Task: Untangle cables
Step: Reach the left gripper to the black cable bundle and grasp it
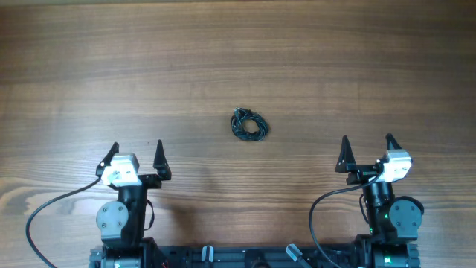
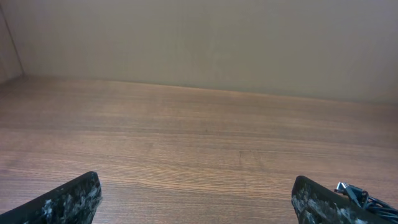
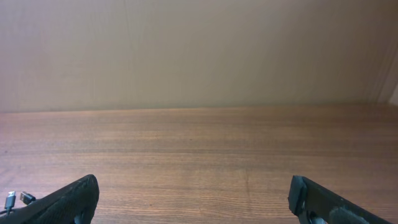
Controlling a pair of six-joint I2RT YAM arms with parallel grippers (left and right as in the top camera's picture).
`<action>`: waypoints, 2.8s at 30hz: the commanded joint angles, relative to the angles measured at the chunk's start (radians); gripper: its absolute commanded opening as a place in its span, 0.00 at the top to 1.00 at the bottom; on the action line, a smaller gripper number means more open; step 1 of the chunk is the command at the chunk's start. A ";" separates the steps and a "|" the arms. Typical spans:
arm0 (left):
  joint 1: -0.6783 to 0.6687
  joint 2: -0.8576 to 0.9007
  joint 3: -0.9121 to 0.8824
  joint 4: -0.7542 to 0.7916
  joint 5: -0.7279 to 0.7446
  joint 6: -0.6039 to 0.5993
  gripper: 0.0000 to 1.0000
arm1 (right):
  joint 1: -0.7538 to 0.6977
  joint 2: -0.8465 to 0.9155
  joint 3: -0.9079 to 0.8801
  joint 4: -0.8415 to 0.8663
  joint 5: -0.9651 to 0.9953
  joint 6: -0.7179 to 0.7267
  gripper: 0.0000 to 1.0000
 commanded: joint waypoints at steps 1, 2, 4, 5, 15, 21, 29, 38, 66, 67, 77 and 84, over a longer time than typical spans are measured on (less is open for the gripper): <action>-0.002 0.000 -0.010 0.004 0.015 0.016 0.00 | 0.005 -0.003 -0.001 0.002 -0.015 -0.010 0.00; -0.002 0.000 -0.010 0.004 0.015 0.016 0.00 | 0.005 -0.003 -0.001 0.002 -0.015 -0.010 0.00; -0.002 0.000 -0.010 0.004 0.015 0.016 0.00 | 0.005 -0.003 -0.001 0.002 -0.015 -0.009 0.00; -0.002 0.000 -0.010 0.004 0.015 0.016 0.00 | 0.005 -0.003 -0.001 0.002 -0.015 -0.009 0.00; -0.002 0.000 -0.010 0.004 0.015 0.016 0.00 | 0.005 -0.003 -0.001 0.002 -0.015 -0.010 0.00; -0.002 0.000 -0.010 0.004 0.015 0.016 0.00 | 0.005 -0.003 -0.001 0.002 -0.015 -0.010 0.00; -0.002 0.000 -0.010 0.006 0.013 0.016 0.00 | 0.005 -0.003 -0.001 0.002 -0.015 -0.010 0.00; -0.002 0.000 -0.010 0.134 0.187 0.015 0.00 | 0.005 -0.003 -0.001 0.002 -0.015 -0.009 0.00; -0.334 1.075 1.024 -0.418 0.306 -0.352 0.00 | 0.005 -0.003 -0.001 0.002 -0.015 -0.010 0.00; -0.368 1.110 1.023 -0.417 0.309 -0.352 0.00 | 0.005 -0.003 -0.001 0.002 -0.015 -0.009 0.00; -0.478 1.538 1.023 -0.364 0.136 -0.750 0.19 | 0.005 -0.003 -0.001 0.002 -0.015 -0.010 0.00; -0.483 1.743 1.023 -0.363 0.108 -1.112 0.38 | 0.005 -0.003 -0.001 0.002 -0.015 -0.010 0.00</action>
